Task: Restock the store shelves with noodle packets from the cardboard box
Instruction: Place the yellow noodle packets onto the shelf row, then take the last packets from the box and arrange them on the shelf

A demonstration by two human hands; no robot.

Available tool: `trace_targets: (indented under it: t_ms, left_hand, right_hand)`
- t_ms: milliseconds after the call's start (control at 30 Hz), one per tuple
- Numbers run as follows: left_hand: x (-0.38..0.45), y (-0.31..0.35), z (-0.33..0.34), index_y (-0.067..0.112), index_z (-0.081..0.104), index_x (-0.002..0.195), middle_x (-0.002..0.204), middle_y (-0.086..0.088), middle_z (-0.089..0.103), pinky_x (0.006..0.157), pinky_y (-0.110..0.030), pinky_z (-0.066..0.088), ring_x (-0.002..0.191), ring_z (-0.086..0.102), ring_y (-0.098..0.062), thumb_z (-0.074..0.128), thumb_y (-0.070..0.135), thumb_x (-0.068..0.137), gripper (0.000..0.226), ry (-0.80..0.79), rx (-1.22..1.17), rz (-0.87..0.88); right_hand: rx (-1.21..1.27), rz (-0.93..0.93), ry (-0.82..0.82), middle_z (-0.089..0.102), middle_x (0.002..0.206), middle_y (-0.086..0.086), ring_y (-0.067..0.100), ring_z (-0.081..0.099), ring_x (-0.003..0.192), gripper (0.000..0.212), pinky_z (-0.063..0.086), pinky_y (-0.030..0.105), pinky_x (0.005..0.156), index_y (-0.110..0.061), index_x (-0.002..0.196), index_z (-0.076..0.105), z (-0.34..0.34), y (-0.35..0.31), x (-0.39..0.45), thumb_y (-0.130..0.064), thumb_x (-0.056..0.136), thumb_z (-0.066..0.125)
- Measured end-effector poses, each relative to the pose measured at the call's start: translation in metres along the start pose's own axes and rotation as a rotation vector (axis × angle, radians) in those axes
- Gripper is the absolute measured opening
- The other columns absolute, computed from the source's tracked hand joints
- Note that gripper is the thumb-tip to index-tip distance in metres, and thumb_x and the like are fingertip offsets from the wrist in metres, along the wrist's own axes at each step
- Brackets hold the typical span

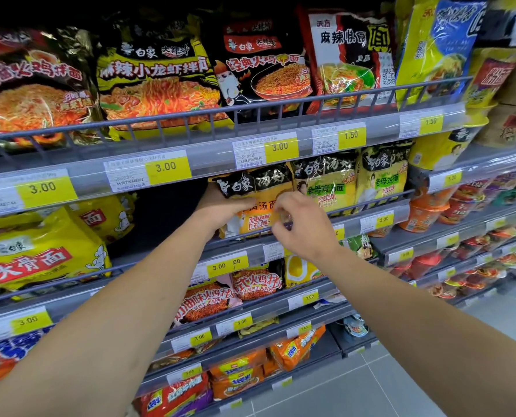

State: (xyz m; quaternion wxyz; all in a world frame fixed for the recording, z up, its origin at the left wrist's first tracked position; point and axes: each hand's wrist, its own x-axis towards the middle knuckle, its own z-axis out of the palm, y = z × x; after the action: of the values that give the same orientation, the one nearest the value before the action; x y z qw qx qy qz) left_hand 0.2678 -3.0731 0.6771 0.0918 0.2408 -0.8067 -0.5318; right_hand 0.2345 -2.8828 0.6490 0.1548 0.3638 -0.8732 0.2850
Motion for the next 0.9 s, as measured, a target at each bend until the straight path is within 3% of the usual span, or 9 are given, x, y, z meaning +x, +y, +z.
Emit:
trace_targets:
  t_ms: [100,233,367,467,600,767,900]
  left_hand:
    - [-0.002,0.009,0.007,0.004,0.048,0.13,0.122,-0.006,0.06,0.077,-0.027,0.048,0.108,0.06,-0.022,0.083,0.058,0.061,0.094,0.017,0.15,-0.048]
    - [-0.002,0.012,0.005,0.005,0.039,0.14,0.135,-0.008,0.055,0.077,-0.026,0.045,0.116,0.057,-0.024,0.078,0.065,0.063,0.105,-0.035,0.198,-0.06]
    - [-0.006,0.001,-0.006,0.012,0.022,0.151,0.15,-0.009,0.04,0.093,-0.03,0.044,0.132,0.045,-0.027,0.078,0.06,0.067,0.112,-0.09,0.164,-0.028]
    - [-0.018,-0.005,-0.012,0.016,0.021,0.152,0.154,-0.007,0.034,0.106,-0.032,0.036,0.138,0.038,-0.026,0.078,0.052,0.073,0.105,-0.105,0.134,0.015]
    - [-0.046,-0.011,-0.026,0.016,0.035,0.148,0.149,-0.003,0.042,0.093,-0.022,0.033,0.134,0.042,-0.021,0.074,0.047,0.079,0.085,-0.039,0.166,0.127]
    - [-0.11,-0.03,-0.045,0.01,0.044,0.143,0.145,-0.007,0.048,0.109,-0.034,0.038,0.132,0.047,-0.023,0.069,0.038,0.086,0.069,0.051,0.236,0.188]
    - [-0.181,-0.059,-0.051,0.013,0.048,0.141,0.142,-0.007,0.052,0.105,-0.031,0.038,0.129,0.05,-0.023,0.068,0.036,0.087,0.063,0.11,0.313,0.17]
  right_hand:
    - [-0.034,0.022,-0.101,0.053,0.12,0.002,0.025,0.055,0.096,0.041,0.049,0.035,0.076,-0.016,0.121,0.061,0.002,-0.004,-0.004,-0.028,0.083,0.055]
    - [-0.093,0.09,-0.128,0.055,0.121,0.005,0.028,0.053,0.104,0.048,0.049,0.036,0.081,-0.02,0.133,0.055,-0.001,-0.01,-0.009,-0.027,0.085,0.057]
    - [-0.132,0.172,-0.17,0.054,0.129,0.005,0.03,0.047,0.117,0.055,0.044,0.039,0.093,-0.023,0.141,0.048,-0.001,-0.022,-0.017,-0.031,0.088,0.056]
    - [-0.152,0.211,-0.184,0.051,0.133,0.006,0.03,0.044,0.122,0.058,0.041,0.039,0.097,-0.021,0.144,0.045,-0.003,-0.031,-0.024,-0.034,0.089,0.057]
    - [-0.127,0.256,-0.198,0.048,0.14,0.007,0.031,0.038,0.131,0.059,0.037,0.039,0.104,-0.019,0.145,0.044,-0.01,-0.049,-0.04,-0.034,0.09,0.057]
    - [-0.113,0.202,-0.238,0.043,0.145,0.008,0.031,0.035,0.135,0.06,0.034,0.04,0.108,-0.017,0.146,0.042,-0.024,-0.085,-0.075,-0.034,0.09,0.057]
    - [-0.06,0.148,-0.256,0.047,0.14,0.009,0.033,0.04,0.132,0.063,0.039,0.044,0.106,-0.016,0.143,0.046,-0.032,-0.11,-0.118,-0.036,0.086,0.063]
